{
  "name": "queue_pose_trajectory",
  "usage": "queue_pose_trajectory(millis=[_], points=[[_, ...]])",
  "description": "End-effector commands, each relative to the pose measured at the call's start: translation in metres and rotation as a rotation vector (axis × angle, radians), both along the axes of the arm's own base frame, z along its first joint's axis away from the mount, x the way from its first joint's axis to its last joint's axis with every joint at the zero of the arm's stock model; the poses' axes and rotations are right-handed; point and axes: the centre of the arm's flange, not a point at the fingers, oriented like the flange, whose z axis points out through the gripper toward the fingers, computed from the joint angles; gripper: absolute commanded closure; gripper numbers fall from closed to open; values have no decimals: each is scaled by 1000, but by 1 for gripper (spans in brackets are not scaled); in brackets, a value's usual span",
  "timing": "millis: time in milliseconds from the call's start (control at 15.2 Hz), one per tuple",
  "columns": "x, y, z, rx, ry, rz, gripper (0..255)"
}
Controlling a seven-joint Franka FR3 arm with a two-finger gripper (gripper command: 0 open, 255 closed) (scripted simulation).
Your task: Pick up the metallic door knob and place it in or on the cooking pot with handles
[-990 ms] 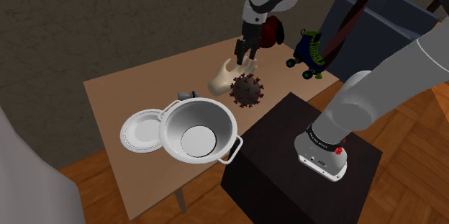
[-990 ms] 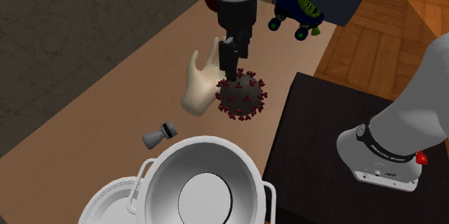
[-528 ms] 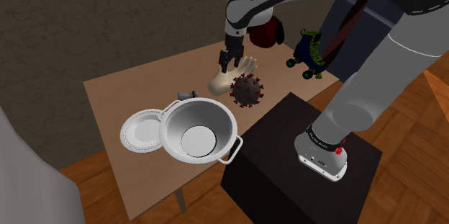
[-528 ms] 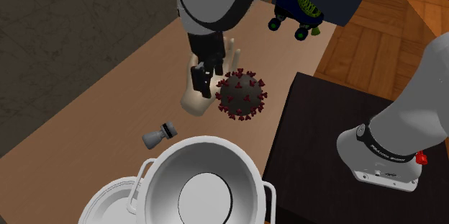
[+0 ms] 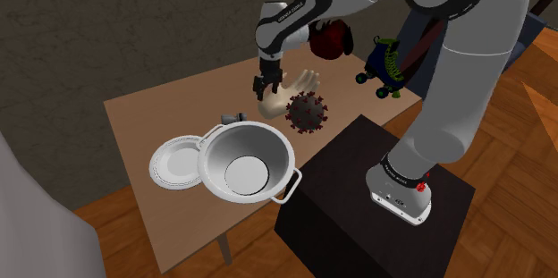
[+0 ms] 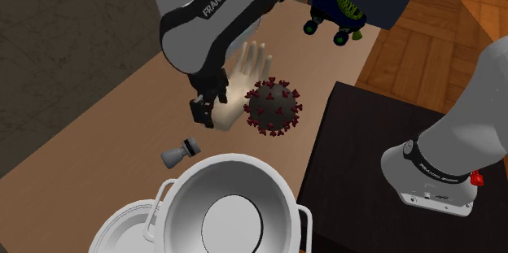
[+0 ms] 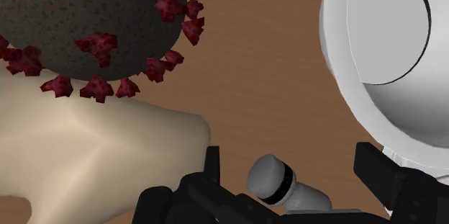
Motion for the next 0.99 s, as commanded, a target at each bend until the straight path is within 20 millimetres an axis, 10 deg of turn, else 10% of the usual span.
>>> queue_pose_trajectory(millis=[0,660,924], points=[[17,11,-20,2,2,9,0],[96,54,-120,9,14,54,0],[97,59,-140,10,15,56,0]])
